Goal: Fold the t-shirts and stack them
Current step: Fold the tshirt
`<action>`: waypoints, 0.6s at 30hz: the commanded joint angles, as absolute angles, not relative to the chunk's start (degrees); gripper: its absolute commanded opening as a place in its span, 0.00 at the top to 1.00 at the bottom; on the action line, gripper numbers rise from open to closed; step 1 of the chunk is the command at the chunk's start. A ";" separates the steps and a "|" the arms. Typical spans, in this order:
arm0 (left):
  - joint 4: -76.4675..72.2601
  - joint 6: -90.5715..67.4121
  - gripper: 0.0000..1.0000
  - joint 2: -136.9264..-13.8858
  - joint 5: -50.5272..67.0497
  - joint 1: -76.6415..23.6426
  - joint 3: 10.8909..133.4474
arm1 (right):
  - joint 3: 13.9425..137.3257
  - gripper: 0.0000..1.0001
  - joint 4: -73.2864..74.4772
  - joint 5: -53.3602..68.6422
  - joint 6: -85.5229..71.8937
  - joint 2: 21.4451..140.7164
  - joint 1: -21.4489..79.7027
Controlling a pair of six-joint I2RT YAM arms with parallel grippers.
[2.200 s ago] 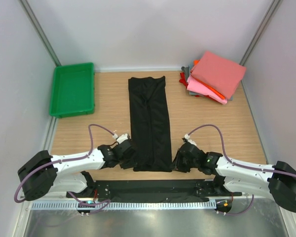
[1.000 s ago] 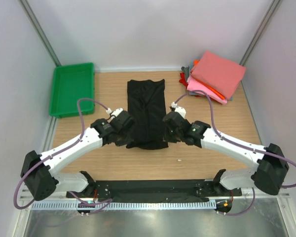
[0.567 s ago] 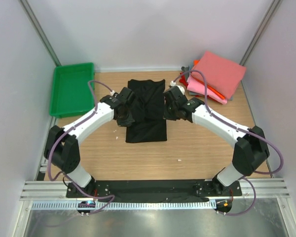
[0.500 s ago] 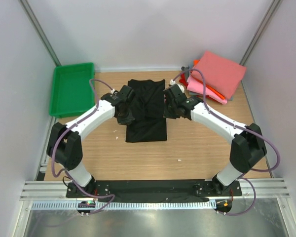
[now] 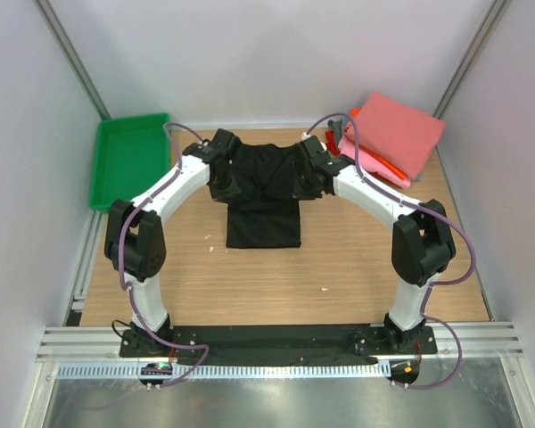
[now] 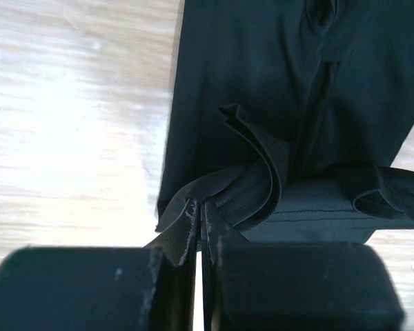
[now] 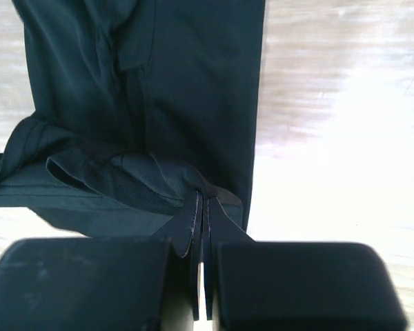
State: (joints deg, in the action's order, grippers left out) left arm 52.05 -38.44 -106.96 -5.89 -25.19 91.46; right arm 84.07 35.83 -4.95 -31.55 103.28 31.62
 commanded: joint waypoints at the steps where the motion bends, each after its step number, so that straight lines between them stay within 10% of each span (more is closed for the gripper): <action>1: 54.05 -35.86 1.00 -109.42 -4.57 -23.91 95.88 | 89.37 0.99 36.56 -4.22 -29.01 105.20 30.06; 18: 58.35 -34.45 0.94 -125.76 -4.22 -20.39 111.34 | 102.46 0.97 38.93 -1.23 -24.70 120.14 25.23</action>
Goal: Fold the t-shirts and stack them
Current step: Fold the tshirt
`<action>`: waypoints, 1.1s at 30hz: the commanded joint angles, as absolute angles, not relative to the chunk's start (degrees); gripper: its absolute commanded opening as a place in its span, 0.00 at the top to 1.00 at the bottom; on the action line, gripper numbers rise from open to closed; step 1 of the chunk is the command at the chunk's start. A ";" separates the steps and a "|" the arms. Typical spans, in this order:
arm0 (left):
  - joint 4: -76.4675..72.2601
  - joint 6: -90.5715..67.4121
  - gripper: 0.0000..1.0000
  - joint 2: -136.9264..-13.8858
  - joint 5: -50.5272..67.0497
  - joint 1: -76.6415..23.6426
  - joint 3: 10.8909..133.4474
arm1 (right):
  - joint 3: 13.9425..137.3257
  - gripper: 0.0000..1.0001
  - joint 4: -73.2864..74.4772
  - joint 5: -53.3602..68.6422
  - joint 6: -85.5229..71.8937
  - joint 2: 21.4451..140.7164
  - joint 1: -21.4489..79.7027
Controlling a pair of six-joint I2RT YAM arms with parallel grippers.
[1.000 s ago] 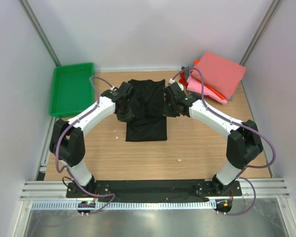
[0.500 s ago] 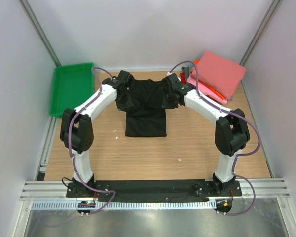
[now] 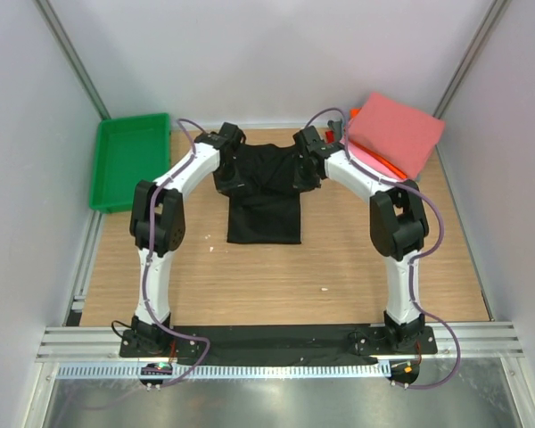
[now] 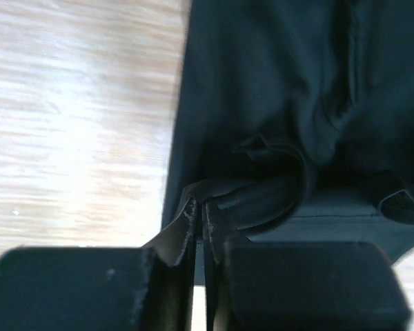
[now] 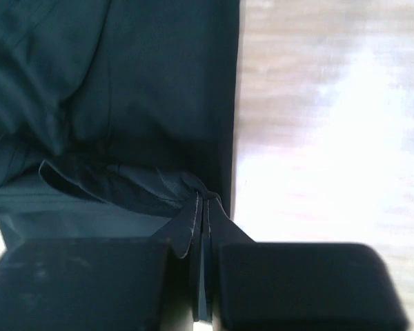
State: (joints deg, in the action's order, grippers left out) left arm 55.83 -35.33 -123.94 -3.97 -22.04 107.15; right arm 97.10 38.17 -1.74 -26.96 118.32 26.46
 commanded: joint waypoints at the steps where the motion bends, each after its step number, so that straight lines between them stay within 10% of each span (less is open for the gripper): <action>1: 59.23 -34.45 0.91 -126.64 -4.39 -20.04 112.49 | 103.87 0.94 39.37 -1.06 -24.35 122.32 25.05; 5: 63.62 -34.63 0.67 -131.30 -5.01 -17.15 119.43 | 112.04 0.45 41.82 1.58 -21.37 127.42 23.47; 12: 70.32 -32.87 0.51 -128.69 -7.72 -13.27 124.73 | 116.75 0.42 44.83 2.37 -18.46 125.10 19.43; 21: 54.07 -33.40 0.57 -106.62 -3.43 -16.25 95.67 | 84.22 0.53 28.48 9.93 -24.87 103.11 20.74; 26: 51.50 -35.15 0.69 -108.10 -3.34 -20.64 92.81 | 83.14 0.85 29.79 11.95 -24.96 105.90 22.67; 33: 50.80 -35.86 0.74 -115.13 -4.04 -22.76 96.14 | 87.44 0.94 31.81 10.90 -23.91 112.84 23.20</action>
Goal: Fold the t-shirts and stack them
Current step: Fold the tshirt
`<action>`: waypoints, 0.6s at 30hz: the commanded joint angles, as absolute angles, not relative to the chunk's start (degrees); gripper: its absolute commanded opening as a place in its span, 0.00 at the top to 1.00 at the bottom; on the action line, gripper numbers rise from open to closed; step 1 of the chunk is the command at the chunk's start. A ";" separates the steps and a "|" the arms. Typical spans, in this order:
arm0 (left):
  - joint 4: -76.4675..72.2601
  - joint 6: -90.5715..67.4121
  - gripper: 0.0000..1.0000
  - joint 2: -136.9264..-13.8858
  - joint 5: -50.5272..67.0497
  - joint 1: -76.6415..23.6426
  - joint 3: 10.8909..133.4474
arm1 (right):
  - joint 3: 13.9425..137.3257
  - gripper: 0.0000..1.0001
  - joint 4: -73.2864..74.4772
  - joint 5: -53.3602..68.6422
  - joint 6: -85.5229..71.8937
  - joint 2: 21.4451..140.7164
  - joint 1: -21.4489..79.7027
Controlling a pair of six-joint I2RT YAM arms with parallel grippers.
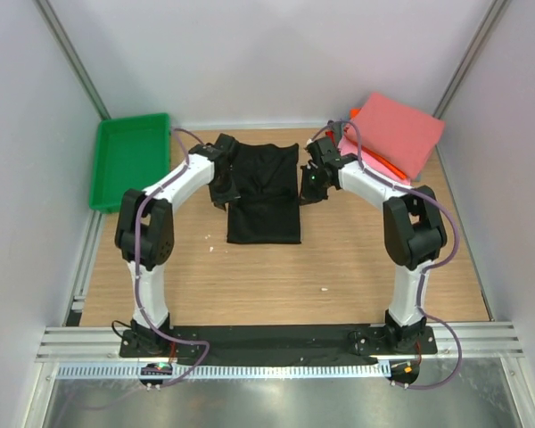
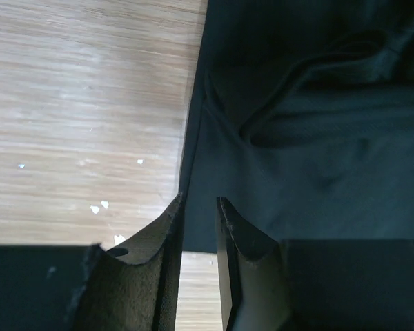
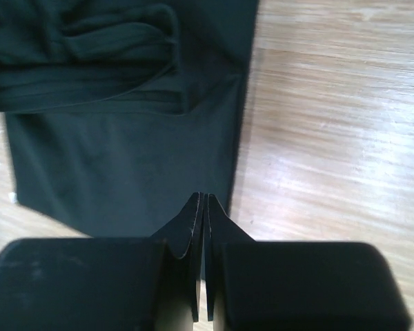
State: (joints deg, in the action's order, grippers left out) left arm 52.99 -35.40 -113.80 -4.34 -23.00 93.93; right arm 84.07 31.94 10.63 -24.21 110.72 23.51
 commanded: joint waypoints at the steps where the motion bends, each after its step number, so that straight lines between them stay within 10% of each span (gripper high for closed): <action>1: 50.71 -35.86 0.75 -116.62 -3.96 -22.85 96.67 | 87.97 0.95 31.99 10.81 -23.91 113.81 23.29; 18: 55.54 -32.87 0.74 -133.15 -7.47 -21.71 116.44 | 106.25 0.96 36.21 10.20 -22.15 127.79 23.03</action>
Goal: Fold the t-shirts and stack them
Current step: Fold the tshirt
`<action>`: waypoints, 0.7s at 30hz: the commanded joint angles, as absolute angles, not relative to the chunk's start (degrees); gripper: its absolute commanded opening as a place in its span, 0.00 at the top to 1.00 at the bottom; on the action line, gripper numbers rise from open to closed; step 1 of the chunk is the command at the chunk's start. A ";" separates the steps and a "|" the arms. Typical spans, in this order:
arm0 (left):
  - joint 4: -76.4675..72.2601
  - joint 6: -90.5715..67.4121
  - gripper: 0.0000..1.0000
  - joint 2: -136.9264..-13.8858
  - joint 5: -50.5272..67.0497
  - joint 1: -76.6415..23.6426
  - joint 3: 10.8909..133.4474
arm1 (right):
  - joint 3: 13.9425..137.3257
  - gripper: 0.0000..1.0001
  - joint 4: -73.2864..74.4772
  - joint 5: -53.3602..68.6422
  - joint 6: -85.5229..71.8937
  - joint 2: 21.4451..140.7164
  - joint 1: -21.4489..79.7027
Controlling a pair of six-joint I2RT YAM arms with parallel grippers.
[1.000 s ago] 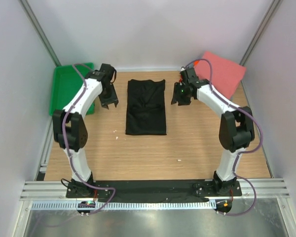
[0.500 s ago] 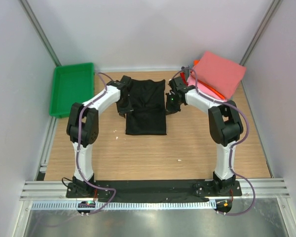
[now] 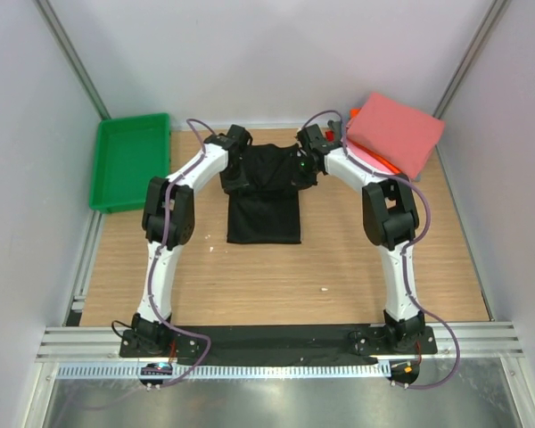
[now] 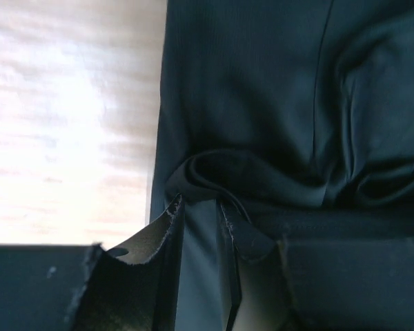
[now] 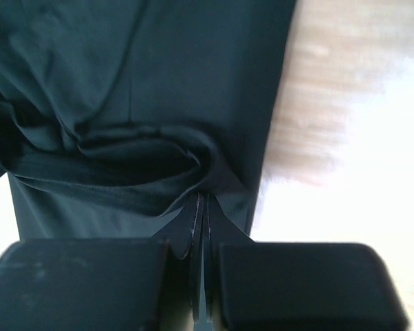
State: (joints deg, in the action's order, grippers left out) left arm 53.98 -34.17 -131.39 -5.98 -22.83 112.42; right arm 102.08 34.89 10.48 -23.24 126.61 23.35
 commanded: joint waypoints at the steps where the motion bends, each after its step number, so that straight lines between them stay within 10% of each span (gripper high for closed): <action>1: 56.24 -32.87 0.74 -133.85 -7.38 -20.93 117.67 | 107.30 0.96 36.91 10.20 -22.06 129.36 22.77; 11: 65.57 -31.73 0.69 -139.23 -7.38 -16.52 136.43 | 120.25 0.92 42.36 8.79 -22.68 133.25 18.54; 15: 60.84 -32.08 0.58 -127.91 -6.68 -16.61 123.25 | 108.40 0.51 37.20 7.47 -22.23 121.86 18.46; 21: 48.82 -34.80 0.52 -109.36 0.77 -17.22 93.64 | 81.42 0.29 26.57 12.64 -26.27 105.93 18.55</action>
State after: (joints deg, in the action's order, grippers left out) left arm 56.60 -33.47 -117.21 -4.69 -16.56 102.83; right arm 90.06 33.80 9.15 -23.92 114.65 17.78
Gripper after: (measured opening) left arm 0.468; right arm 0.700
